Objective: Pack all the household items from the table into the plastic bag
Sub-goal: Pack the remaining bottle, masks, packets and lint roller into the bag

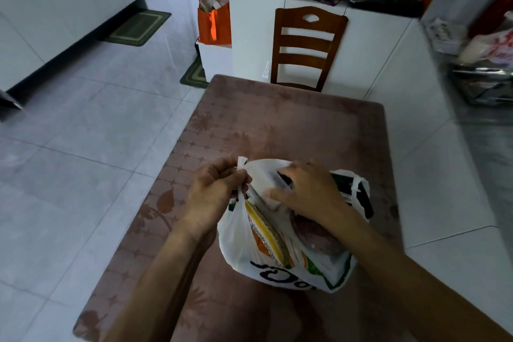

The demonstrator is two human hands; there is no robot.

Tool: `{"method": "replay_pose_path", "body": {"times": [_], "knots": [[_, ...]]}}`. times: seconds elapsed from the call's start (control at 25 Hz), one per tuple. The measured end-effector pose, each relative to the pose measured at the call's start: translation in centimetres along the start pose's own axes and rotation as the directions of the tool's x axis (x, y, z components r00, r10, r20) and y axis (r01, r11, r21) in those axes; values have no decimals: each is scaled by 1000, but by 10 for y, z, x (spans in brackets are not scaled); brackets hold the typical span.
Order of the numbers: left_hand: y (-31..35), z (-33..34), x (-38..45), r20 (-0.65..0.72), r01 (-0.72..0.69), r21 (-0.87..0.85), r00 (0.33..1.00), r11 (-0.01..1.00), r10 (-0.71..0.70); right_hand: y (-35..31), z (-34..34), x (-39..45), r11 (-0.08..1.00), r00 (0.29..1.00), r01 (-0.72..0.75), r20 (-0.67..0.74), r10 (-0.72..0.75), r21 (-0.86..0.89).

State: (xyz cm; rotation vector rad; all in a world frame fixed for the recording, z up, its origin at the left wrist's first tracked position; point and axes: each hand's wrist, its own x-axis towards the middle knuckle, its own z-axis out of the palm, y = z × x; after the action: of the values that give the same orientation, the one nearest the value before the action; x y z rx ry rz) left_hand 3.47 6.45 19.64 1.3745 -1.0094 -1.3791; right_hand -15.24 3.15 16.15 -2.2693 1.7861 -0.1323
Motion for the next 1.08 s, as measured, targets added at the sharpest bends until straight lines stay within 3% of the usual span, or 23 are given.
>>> {"method": "replay_pose_path", "body": {"times": [0.08,0.16,0.24,0.28,0.36,0.44,0.52,0.56,0.64,0.72,0.8,0.84,0.92,1.08], "knots": [[-4,-7,-3,68,-37,25,997,999,35,15,-11,-28,988,940,45,-341,9,149],[-18,-10,-13,193,-132,163,976,978,100,36,-13,-66,987,844,-144,-513,157,64],[-39,-3,-27,301,-253,433,945,865,126,56,-8,-87,917,835,-390,-385,392,88],[-48,2,-31,329,-304,556,935,774,131,60,-7,-91,890,840,-421,-295,455,175],[-63,5,-28,377,-399,662,909,634,179,70,-4,-91,792,871,-341,-145,469,507],[-71,-9,-21,442,-461,719,881,521,169,71,-4,-91,522,861,-234,-74,503,820],[-77,-24,-18,438,-442,803,893,400,107,70,-13,-90,265,844,-117,-44,535,957],[-82,-27,-19,397,-398,827,913,397,88,68,-18,-88,223,847,-103,-32,531,969],[-86,-18,-26,294,-301,846,952,441,87,62,-25,-85,223,856,-110,-22,516,969],[-75,-3,-29,164,-198,757,980,622,113,57,-29,-85,196,845,-122,-1,535,973],[-49,1,-24,-20,-69,471,996,879,88,56,-35,-85,145,823,-121,18,568,982],[-35,1,-18,-82,-13,293,996,956,39,58,-39,-85,106,810,-110,28,585,988],[-5,-1,-3,-78,45,56,996,997,-40,60,-51,-78,36,800,-71,35,599,997],[52,12,43,-12,84,-67,996,994,-85,61,-81,-46,6,797,-2,-2,605,1000]]}}
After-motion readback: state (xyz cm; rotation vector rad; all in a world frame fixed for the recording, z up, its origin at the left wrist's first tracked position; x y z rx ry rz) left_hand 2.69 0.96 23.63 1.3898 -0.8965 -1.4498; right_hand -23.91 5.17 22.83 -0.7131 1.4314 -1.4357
